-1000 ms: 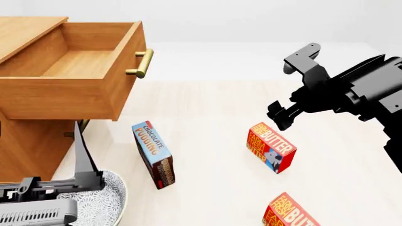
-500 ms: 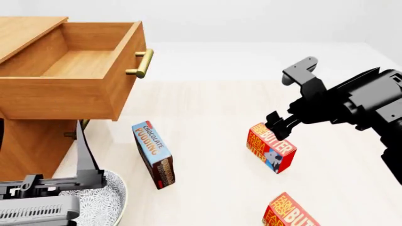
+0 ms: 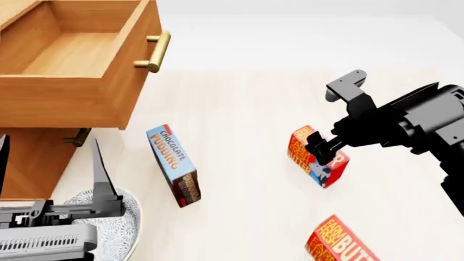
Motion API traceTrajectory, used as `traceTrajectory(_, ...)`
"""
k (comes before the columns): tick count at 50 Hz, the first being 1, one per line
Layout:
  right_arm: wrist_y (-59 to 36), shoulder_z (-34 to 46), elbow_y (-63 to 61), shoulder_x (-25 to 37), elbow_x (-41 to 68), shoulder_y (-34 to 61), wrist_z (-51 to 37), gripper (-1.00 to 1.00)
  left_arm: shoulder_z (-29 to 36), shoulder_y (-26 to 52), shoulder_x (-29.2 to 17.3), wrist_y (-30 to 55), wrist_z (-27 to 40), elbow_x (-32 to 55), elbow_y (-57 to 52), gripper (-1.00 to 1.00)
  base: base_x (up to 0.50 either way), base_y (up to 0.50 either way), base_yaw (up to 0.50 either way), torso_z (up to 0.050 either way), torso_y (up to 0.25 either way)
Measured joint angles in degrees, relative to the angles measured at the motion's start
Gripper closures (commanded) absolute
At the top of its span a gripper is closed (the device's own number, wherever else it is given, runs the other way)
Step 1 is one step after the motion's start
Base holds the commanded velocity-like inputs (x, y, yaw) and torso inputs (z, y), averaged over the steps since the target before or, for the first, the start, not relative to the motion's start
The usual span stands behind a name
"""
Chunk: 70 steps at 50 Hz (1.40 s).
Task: Put the butter at the front in the top drawer of the cabinet and close it.
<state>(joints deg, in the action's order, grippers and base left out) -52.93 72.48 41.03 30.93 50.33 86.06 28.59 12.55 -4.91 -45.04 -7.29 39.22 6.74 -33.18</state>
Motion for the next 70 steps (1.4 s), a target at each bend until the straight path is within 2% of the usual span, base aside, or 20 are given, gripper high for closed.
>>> traceTrajectory(15, -0.3, -0.6, -1.3, 0.9, 0.7, -0.8, -0.8, -1.0, 0.2, 0.6, 0.1, 0.3, -0.4, -0.1, 0.2, -1.0, 0.0, 0.0, 0.0, 0.015, -0.231)
traceTrajectory(22, -0.4, -0.8, -1.8, 1.2, 1.0, -1.1, -1.1, -1.0, 0.1, 0.7, 0.1, 0.3, -0.5, 0.2, 0.3, -1.0, 0.0, 0.0, 0.0, 0.002, -0.022)
traceTrajectory(23, -0.4, -0.9, -1.8, 1.3, 1.0, -1.2, -1.2, 1.0, 0.1, 0.7, 0.1, 0.2, -0.5, 0.3, 0.3, -1.0, 0.0, 0.0, 0.0, 0.0, 0.0)
traceTrajectory(38, 3.2, -3.7, -2.9, 2.5, 2.0, -1.8, -6.1, 1.0, -0.9, 0.3, -0.1, -0.3, -0.4, 1.3, -0.4, -1.0, 0.0, 0.0, 0.0, 0.0, 0.018)
traceTrajectory(51, 7.1, -8.3, -5.8, 3.9, 3.6, -0.1, -10.1, 1.0, -1.5, -0.4, -0.2, -0.9, -0.2, 1.9, -0.8, -1.0, 0.0, 0.0, 0.0, -0.004, 0.243)
traceTrajectory(70, 7.5, -12.9, -14.5, 7.3, 7.7, 0.8, -14.9, 1.0, -2.3, -2.1, -0.6, -1.3, 0.2, 1.8, -2.5, -1.0, 0.0, 0.0, 0.0, -0.005, 0.25)
